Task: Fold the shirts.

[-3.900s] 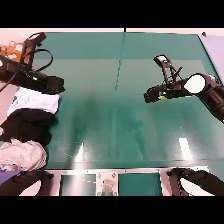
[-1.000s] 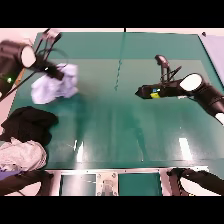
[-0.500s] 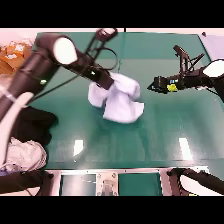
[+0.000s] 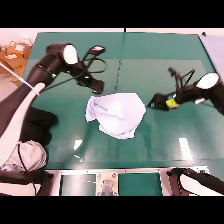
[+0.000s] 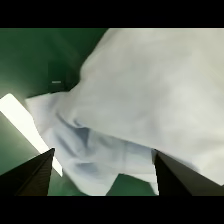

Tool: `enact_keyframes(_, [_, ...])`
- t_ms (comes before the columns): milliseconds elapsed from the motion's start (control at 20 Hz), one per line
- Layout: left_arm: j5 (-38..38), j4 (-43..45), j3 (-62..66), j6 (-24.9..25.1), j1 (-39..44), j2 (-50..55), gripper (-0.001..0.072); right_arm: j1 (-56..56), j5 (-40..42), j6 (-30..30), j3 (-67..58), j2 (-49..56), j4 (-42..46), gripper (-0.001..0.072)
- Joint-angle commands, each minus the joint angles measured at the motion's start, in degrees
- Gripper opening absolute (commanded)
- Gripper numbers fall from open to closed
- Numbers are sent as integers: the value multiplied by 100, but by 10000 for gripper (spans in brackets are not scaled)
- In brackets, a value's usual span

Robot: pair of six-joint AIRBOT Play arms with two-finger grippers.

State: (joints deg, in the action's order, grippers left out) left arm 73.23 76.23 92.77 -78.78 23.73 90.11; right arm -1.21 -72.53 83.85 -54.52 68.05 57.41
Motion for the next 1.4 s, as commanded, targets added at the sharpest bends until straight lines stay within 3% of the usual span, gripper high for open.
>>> enact_keyframes(0, [-42, -398, -398, 184, -789, 39, 712, -15, -227, 11, 1241, 0, -424, 311])
enact_keyframes(200, [-31, -1687, -1019, 949, -1165, 330, 712, 11, 151, -636, 2570, 0, -1768, 329])
enact_keyframes(250, [-22, -1821, -1113, 1045, -1152, 492, 712, 76, 361, -656, 2774, 2, -1919, 363])
enact_keyframes(600, [-249, -3154, -1213, 1447, -1115, 1355, 709, 1349, 2133, -654, 3038, 4, -2583, 373])
enact_keyframes(700, [-85, -3519, -1213, 1674, -1115, 1471, 360, 1480, 2647, -654, 3036, 4, -2739, 371])
enact_keyframes(750, [4, -3654, -1213, 1786, -1117, 1480, 289, 1471, 2857, -656, 3036, 4, -2785, 369])
enact_keyframes(800, [125, -3801, -1211, 1853, -1117, 1480, 292, 1467, 3077, -654, 3034, 7, -2811, 368])
enact_keyframes(850, [249, -3947, -1211, 1967, -1115, 1480, 290, 1469, 3254, -656, 3032, 7, -2896, 301])
enact_keyframes(900, [352, -4035, -1211, 2022, -1117, 1480, 238, 1471, 3342, -656, 3018, 7, -2959, 148])
enact_keyframes(950, [470, -4079, -1211, 2159, -1117, 1480, 25, 1471, 3359, -691, 2986, 7, -2977, 19])
enact_keyframes(1150, [586, -4037, -1060, 2184, -1248, 1414, 21, 1248, 3077, -1001, 2826, 2, -2623, 20])
enact_keyframes(1350, [466, -3279, -1029, 2083, -1797, 844, 21, -105, 1884, -994, 2236, 2, -1764, 19])
